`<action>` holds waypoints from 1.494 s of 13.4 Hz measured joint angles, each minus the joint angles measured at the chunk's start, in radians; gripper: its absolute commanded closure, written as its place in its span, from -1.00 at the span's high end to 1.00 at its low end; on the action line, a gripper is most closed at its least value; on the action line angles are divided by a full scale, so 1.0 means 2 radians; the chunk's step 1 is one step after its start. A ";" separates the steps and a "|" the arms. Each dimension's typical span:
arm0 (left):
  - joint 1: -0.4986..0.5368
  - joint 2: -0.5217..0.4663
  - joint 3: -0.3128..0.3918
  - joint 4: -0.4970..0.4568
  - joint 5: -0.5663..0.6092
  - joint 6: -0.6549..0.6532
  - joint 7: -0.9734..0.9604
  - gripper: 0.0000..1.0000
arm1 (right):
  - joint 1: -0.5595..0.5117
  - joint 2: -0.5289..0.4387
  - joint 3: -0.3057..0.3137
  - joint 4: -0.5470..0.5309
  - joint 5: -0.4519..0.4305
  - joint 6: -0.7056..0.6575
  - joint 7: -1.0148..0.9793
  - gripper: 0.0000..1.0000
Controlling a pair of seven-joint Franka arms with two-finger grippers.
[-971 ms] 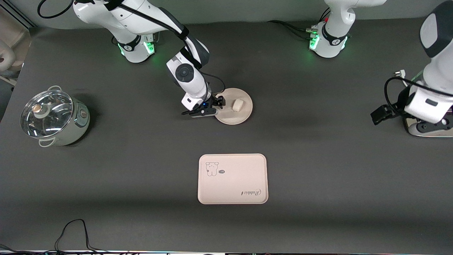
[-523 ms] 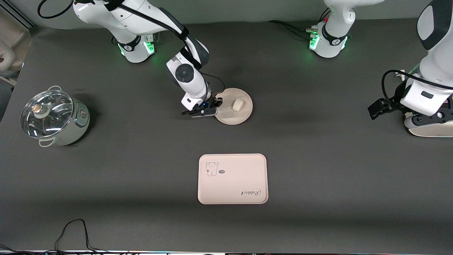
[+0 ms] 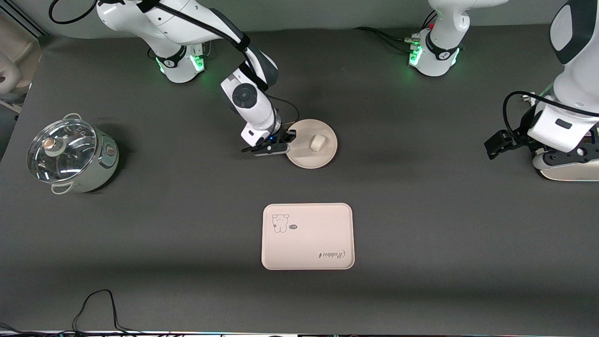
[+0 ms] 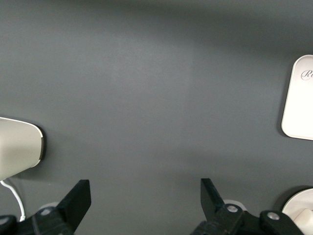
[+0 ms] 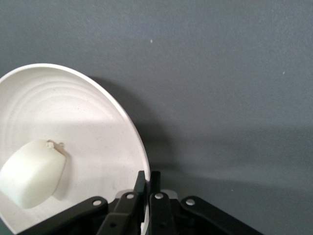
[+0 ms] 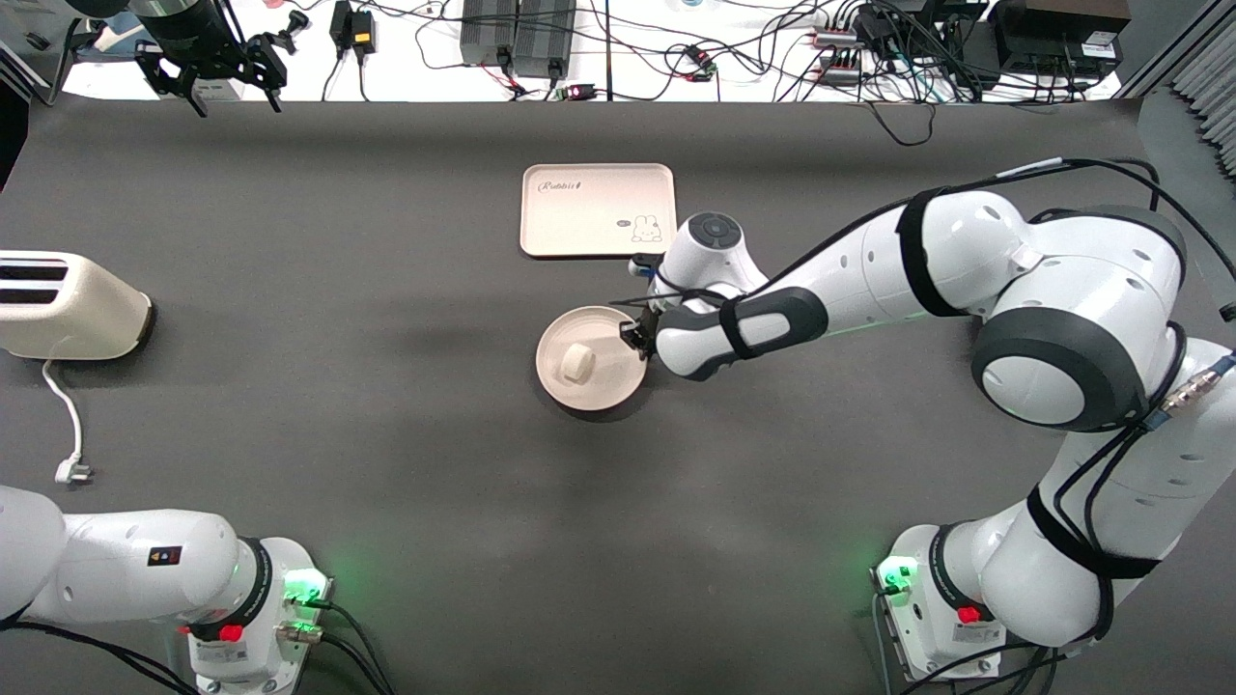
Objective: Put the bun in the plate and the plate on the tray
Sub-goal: 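Carry the plate with the bun onto the bunny tray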
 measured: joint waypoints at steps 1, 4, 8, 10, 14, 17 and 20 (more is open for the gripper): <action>0.000 0.001 0.000 0.000 0.000 0.001 0.000 1.00 | 0.000 -0.001 -0.001 0.012 0.000 -0.015 0.002 -1.00; 0.000 0.001 0.000 0.000 0.000 0.001 0.000 1.00 | -0.003 -0.004 -0.005 0.060 0.000 -0.065 0.004 -1.00; 0.001 0.001 0.001 0.000 -0.001 0.005 0.000 1.00 | -0.024 -0.005 -0.008 0.145 0.000 -0.127 0.004 -1.00; 0.001 0.001 0.001 0.000 -0.002 0.008 0.000 1.00 | -0.038 -0.003 -0.009 0.196 0.000 -0.157 0.004 -1.00; 0.001 0.002 -0.001 0.000 -0.004 0.008 0.000 1.00 | -0.059 0.031 -0.023 0.324 -0.001 -0.215 -0.001 -1.00; 0.001 0.005 -0.002 0.000 -0.005 0.007 0.000 1.00 | -0.063 0.096 -0.057 0.395 -0.001 -0.220 -0.034 -1.00; 0.001 0.013 -0.002 0.000 -0.005 0.007 0.000 1.00 | -0.076 0.178 -0.066 0.464 -0.001 -0.212 -0.045 -1.00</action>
